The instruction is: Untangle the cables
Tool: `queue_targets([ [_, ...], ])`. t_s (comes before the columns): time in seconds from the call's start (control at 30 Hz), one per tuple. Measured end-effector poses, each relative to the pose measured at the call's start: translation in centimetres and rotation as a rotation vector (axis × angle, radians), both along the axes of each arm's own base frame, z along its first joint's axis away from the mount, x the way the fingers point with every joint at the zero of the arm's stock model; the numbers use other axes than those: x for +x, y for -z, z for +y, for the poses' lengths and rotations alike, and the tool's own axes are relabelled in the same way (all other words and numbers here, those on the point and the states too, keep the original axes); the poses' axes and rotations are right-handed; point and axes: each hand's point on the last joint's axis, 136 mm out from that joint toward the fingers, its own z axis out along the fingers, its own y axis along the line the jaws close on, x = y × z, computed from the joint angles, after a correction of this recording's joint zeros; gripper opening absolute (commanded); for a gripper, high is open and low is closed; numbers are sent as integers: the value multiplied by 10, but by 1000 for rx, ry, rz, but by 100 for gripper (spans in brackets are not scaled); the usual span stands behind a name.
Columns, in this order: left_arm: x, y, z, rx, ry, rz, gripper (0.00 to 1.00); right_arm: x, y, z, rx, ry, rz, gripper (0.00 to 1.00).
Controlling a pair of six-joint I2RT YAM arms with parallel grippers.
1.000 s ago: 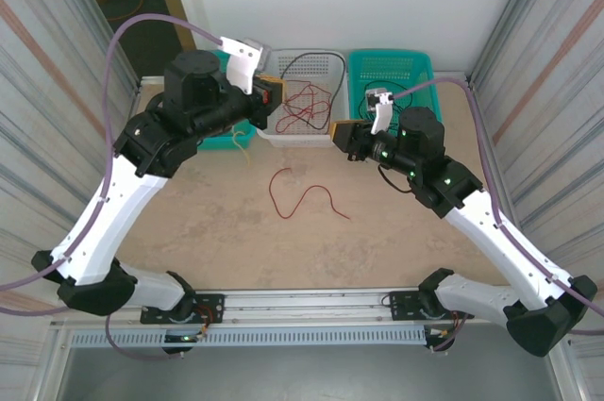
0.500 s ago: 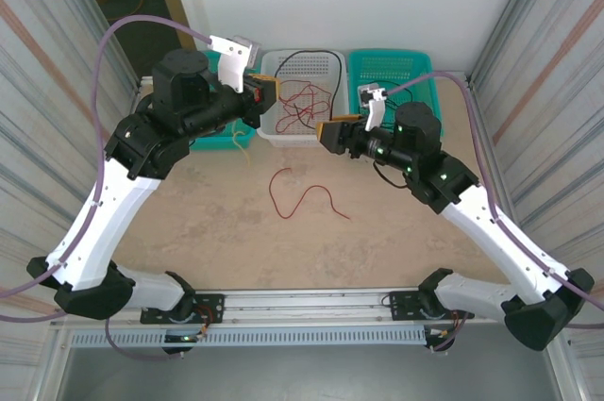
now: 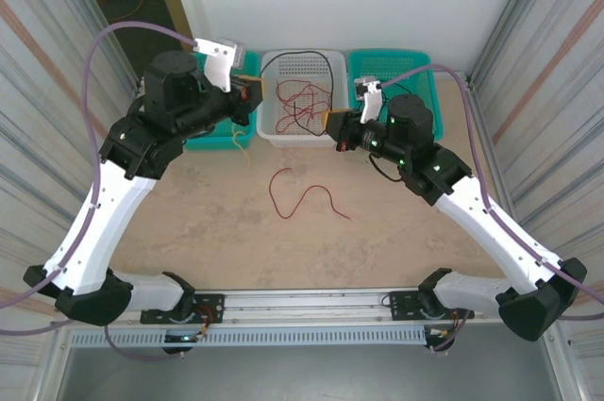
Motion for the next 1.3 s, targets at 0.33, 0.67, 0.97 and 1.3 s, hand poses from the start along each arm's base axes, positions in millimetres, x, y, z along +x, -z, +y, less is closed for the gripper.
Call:
queue_targets([
  [0.33,22,101,12,30,-56,207,64,79,-19,-79,-49,289,73,0],
  [0.67,-4,192,3,128,-8,364,57,169,33,-173,-78,533,295,0],
  [0.97,-35,244,-23,241,73,450,52,220,93,-200,-75,571,468,27],
  [1.3,-33,273,-29,322,57,490,53,224,113,-203,-80,571,527,40],
])
